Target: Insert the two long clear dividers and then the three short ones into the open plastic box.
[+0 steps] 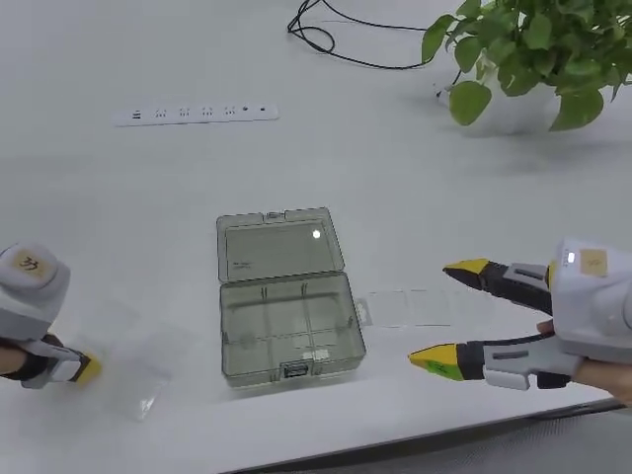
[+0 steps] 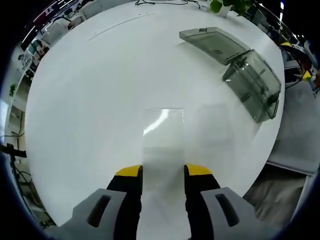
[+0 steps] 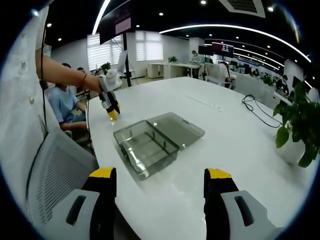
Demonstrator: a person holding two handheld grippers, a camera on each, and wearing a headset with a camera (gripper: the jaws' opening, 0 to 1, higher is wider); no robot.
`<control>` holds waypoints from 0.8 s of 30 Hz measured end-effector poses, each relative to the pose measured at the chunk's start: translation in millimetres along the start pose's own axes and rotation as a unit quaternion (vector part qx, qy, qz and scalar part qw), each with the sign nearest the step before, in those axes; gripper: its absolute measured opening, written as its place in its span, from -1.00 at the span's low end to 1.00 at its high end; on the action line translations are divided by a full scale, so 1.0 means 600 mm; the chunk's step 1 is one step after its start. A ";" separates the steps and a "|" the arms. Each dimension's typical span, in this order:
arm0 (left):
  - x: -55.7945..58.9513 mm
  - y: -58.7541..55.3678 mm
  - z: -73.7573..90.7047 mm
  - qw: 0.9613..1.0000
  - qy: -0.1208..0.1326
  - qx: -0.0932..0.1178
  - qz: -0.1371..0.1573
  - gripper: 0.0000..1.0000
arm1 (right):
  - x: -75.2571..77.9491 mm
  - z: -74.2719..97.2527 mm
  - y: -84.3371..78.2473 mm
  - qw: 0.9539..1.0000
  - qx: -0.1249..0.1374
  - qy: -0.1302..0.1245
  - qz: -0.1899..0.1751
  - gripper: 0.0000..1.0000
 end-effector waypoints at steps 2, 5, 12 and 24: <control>0.001 0.000 0.001 1.000 -0.007 -0.003 0.016 -0.38 | -0.001 0.001 0.000 1.000 0.000 0.000 0.001 0.43; 0.004 -0.001 0.001 1.000 -0.010 -0.005 0.018 -0.38 | 0.000 0.002 -0.002 1.000 -0.001 0.000 0.001 0.43; 0.007 -0.006 0.006 0.998 -0.027 0.007 0.050 -0.39 | -0.003 0.002 -0.002 1.000 -0.002 0.001 0.002 0.43; 0.023 -0.014 0.024 0.990 -0.060 0.059 0.116 -0.40 | -0.010 -0.003 0.012 1.000 -0.002 0.009 0.010 0.42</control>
Point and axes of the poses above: the centre of the closed fingertips' face, and the gripper's own axes: z roughly backward along the fingers, x roughly to its right, y roughly out of its top, the point moved 2 cm from there along z, roughly backward along the fingers, and after that the axes turned 1 degree about -x, right-handed, at the moved point
